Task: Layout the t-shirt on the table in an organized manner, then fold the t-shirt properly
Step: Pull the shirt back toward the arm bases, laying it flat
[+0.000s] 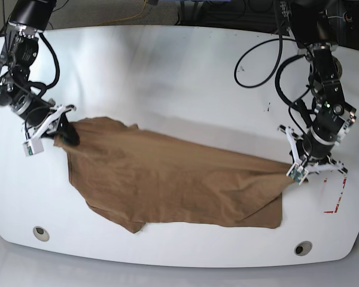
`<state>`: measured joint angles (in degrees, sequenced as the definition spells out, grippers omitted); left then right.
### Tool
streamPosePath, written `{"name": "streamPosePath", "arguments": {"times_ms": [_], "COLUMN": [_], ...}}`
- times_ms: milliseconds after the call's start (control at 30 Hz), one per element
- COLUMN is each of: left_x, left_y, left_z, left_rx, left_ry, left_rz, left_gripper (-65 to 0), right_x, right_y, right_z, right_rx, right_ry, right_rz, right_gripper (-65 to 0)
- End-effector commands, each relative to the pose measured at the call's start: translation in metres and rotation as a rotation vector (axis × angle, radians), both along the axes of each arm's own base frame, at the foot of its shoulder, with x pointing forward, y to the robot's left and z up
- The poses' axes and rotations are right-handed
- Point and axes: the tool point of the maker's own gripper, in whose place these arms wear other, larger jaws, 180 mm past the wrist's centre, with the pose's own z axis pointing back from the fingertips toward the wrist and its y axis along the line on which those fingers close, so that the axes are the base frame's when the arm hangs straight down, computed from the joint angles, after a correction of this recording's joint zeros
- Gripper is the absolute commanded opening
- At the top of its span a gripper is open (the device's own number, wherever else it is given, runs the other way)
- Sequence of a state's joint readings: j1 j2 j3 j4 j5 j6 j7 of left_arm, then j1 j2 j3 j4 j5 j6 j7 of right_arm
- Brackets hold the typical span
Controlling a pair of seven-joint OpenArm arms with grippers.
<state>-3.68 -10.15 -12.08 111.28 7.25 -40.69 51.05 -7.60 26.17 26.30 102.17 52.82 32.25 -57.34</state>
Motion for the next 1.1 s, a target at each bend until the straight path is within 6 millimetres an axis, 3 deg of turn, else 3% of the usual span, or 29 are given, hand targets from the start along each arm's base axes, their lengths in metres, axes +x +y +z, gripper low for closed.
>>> {"name": "streamPosePath", "arguments": {"times_ms": [0,200,433,767,1067], "left_x": [-0.011,-0.046,-0.083,-0.136,-0.171], "left_y": [0.005,0.014,0.012,0.012,0.008], "left_z": [-0.005,-0.042,-0.075,-0.110,-0.129], "left_rx": [0.001,-0.044,-0.061,-0.058,-0.068], "left_ry": [0.004,0.105,0.213,0.358,0.447], "left_rz": [0.017,0.087,0.104,0.115,0.123], "left_gripper": [-62.8,-62.8,-62.8,-62.8,-62.8], "right_x": [-0.005,-0.031,-0.060,-0.106,-0.128], "right_y": [0.002,0.008,0.015,0.017,0.018], "right_z": [0.011,-0.006,-0.031,-0.062,-0.072], "right_rx": [0.000,-0.008,0.016,0.028,0.028], "right_ry": [-0.040,0.023,0.115,0.254,0.313], "right_rz": [0.006,0.021,0.018,0.015,0.015], "right_gripper": [-62.9,-62.9,-62.9,-62.9,-62.9]}}
